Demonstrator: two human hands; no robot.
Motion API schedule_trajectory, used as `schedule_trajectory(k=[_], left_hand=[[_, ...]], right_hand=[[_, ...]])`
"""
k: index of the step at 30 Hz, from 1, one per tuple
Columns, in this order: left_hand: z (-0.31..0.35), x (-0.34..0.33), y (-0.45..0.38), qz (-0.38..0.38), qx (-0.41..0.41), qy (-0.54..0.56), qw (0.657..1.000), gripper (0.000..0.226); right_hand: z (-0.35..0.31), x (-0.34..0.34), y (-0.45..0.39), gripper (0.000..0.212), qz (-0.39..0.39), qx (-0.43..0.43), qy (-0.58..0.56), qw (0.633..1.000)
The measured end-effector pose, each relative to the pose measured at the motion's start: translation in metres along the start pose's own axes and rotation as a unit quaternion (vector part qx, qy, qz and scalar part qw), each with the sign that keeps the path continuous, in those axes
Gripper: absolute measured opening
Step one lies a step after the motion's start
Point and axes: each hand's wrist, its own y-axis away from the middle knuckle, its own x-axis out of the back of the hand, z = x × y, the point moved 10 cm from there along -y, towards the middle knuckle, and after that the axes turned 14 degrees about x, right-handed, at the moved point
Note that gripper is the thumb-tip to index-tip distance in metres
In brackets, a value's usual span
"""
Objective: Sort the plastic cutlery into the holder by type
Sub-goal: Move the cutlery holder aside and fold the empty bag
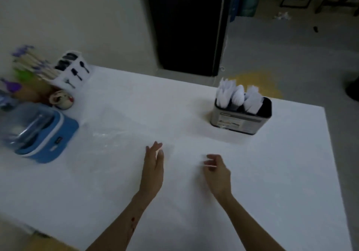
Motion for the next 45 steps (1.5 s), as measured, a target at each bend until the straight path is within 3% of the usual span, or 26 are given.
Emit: schedule_trajectory(k=[4,6,8,10,12,14,16,18,19,23,27,31,35,36,38,40,42,45], left_hand=[[-0.054,0.099,-0.004,0.128,-0.052,-0.155,0.978,0.042],[-0.077,0.127,-0.020,0.139,-0.050,-0.265,0.953,0.046],[-0.104,0.139,-0.035,0.102,-0.010,-0.387,0.916,0.051],[-0.132,0.136,-0.044,0.007,0.027,-0.459,0.888,0.060],[-0.145,0.128,-0.046,-0.075,0.018,-0.437,0.896,0.091],[-0.152,0.122,-0.047,-0.097,0.001,-0.460,0.882,0.119],[-0.150,0.121,-0.043,-0.094,-0.009,-0.526,0.845,0.099],[-0.135,0.118,-0.036,-0.076,-0.050,-0.532,0.842,0.065],[-0.119,0.116,-0.030,-0.064,-0.097,-0.519,0.847,0.060],[-0.076,0.100,-0.019,0.005,-0.243,-0.548,0.800,0.060],[-0.070,0.041,0.000,-0.082,-0.300,-0.559,0.769,0.073],[-0.110,-0.010,0.008,-0.156,-0.217,-0.572,0.775,0.076],[-0.111,-0.016,0.004,-0.200,-0.198,-0.544,0.791,0.085],[-0.105,-0.010,0.000,-0.203,-0.197,-0.506,0.815,0.083],[-0.080,0.012,-0.008,-0.210,-0.134,-0.329,0.911,0.057],[-0.066,0.051,-0.028,-0.111,-0.063,-0.146,0.981,0.034],[-0.072,0.077,-0.046,-0.040,0.022,-0.074,0.996,0.036],[-0.090,0.069,-0.059,-0.107,0.130,-0.101,0.981,0.067]], right_hand=[[-0.009,-0.100,0.045,0.030,-0.127,-0.027,0.015,0.991],[-0.017,-0.136,0.057,0.040,-0.146,-0.037,0.040,0.988],[-0.025,-0.159,0.065,0.049,-0.115,-0.058,0.071,0.989],[-0.029,-0.172,0.074,0.056,-0.061,-0.101,0.078,0.990],[-0.030,-0.180,0.081,0.061,-0.004,-0.144,0.057,0.988],[-0.024,-0.186,0.084,0.057,0.017,-0.187,0.027,0.982],[-0.018,-0.188,0.082,0.044,-0.005,-0.200,0.030,0.979],[-0.015,-0.175,0.079,0.029,-0.007,-0.182,0.051,0.982],[-0.014,-0.163,0.077,0.024,0.006,-0.170,0.063,0.983],[-0.008,-0.074,0.087,0.023,0.046,-0.139,0.193,0.970],[-0.003,0.017,0.113,0.024,0.088,-0.124,0.236,0.960],[-0.024,0.050,0.116,0.036,0.105,-0.092,0.254,0.957],[-0.075,0.013,0.099,0.043,0.107,-0.022,0.189,0.976],[-0.087,-0.009,0.093,0.047,0.086,-0.004,0.176,0.981],[-0.101,-0.066,0.082,0.059,0.003,0.034,0.195,0.980],[-0.096,-0.125,0.079,0.067,-0.090,0.043,0.221,0.970],[-0.077,-0.168,0.082,0.073,-0.159,0.009,0.213,0.964],[-0.052,-0.198,0.091,0.084,-0.272,-0.036,0.198,0.941]])
